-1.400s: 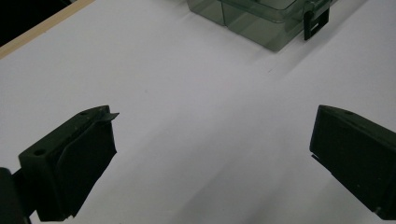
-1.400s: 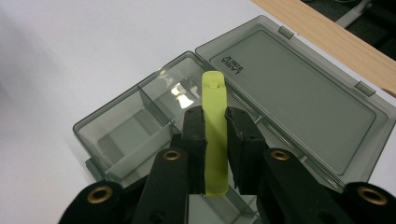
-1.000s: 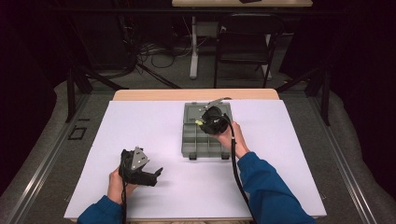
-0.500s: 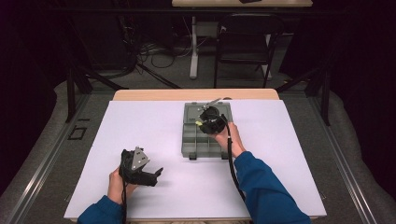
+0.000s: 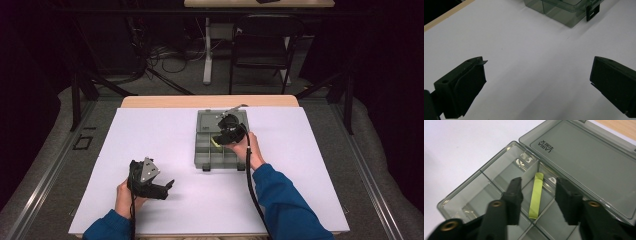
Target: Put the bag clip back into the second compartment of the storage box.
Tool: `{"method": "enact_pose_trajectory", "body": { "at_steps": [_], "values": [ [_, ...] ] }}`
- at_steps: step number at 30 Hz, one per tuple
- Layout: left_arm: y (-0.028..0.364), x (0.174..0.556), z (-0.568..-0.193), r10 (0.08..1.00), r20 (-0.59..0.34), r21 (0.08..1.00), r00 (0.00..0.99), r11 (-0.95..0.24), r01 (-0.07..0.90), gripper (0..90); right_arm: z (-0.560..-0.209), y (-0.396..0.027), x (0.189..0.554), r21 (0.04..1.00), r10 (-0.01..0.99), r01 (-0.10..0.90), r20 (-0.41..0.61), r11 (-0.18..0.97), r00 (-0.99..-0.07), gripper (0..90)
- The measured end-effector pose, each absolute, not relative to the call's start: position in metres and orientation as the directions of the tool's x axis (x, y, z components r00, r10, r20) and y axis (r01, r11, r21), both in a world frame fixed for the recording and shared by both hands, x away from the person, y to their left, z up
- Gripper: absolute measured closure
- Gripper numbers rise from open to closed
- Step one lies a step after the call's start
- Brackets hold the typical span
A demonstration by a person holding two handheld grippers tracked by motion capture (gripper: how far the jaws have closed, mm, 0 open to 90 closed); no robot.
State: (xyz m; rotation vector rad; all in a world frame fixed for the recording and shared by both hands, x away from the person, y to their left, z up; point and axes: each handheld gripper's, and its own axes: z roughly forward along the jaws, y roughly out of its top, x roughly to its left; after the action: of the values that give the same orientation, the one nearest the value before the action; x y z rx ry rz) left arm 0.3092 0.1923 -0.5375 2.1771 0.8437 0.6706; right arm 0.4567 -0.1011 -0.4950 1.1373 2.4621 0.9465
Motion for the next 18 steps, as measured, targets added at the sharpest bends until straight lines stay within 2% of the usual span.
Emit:
{"method": "enact_pose_trajectory", "body": {
  "at_steps": [1, 2, 3, 5, 6, 8, 9, 18],
  "values": [
    [0.192, 0.309, -0.537, 0.726, 0.21, 0.753, 0.655, -0.547, 0.365, 0.0, -0.494, -0.102, 0.454, 0.658, 0.753, 0.583, 0.036, 0.477, -0.657, 47.0],
    [0.192, 0.309, -0.537, 0.724, 0.212, 0.752, 0.656, -0.55, 0.363, 0.0, -0.493, -0.106, 0.451, 0.669, 0.742, 0.566, 0.032, 0.482, -0.67, 37.1],
    [0.192, 0.309, -0.537, 0.724, 0.212, 0.752, 0.656, -0.55, 0.363, 0.0, -0.493, -0.106, 0.451, 0.669, 0.742, 0.566, 0.032, 0.482, -0.67, 37.1],
    [0.192, 0.309, -0.537, 0.724, 0.212, 0.752, 0.656, -0.55, 0.363, 0.0, -0.491, -0.109, 0.447, 0.67, 0.735, 0.56, 0.033, 0.486, -0.677, 30.5],
    [0.192, 0.309, -0.537, 0.723, 0.214, 0.751, 0.657, -0.552, 0.363, 0.0, -0.489, -0.113, 0.443, 0.682, 0.725, 0.544, 0.03, 0.488, -0.688, 23.6],
    [0.192, 0.309, -0.537, 0.725, 0.213, 0.753, 0.655, -0.549, 0.363, 0.0, -0.489, -0.115, 0.441, 0.686, 0.723, 0.542, 0.035, 0.485, -0.69, 21.2],
    [0.192, 0.309, -0.537, 0.726, 0.212, 0.754, 0.654, -0.548, 0.363, 0.0, -0.487, -0.119, 0.437, 0.697, 0.714, 0.529, 0.035, 0.484, -0.699, 16.2],
    [0.193, 0.309, -0.537, 0.728, 0.21, 0.755, 0.653, -0.545, 0.364, 0.0, -0.484, -0.136, 0.416, 0.728, 0.688, 0.492, 0.038, 0.478, -0.725, 6.3]
  ]
}}
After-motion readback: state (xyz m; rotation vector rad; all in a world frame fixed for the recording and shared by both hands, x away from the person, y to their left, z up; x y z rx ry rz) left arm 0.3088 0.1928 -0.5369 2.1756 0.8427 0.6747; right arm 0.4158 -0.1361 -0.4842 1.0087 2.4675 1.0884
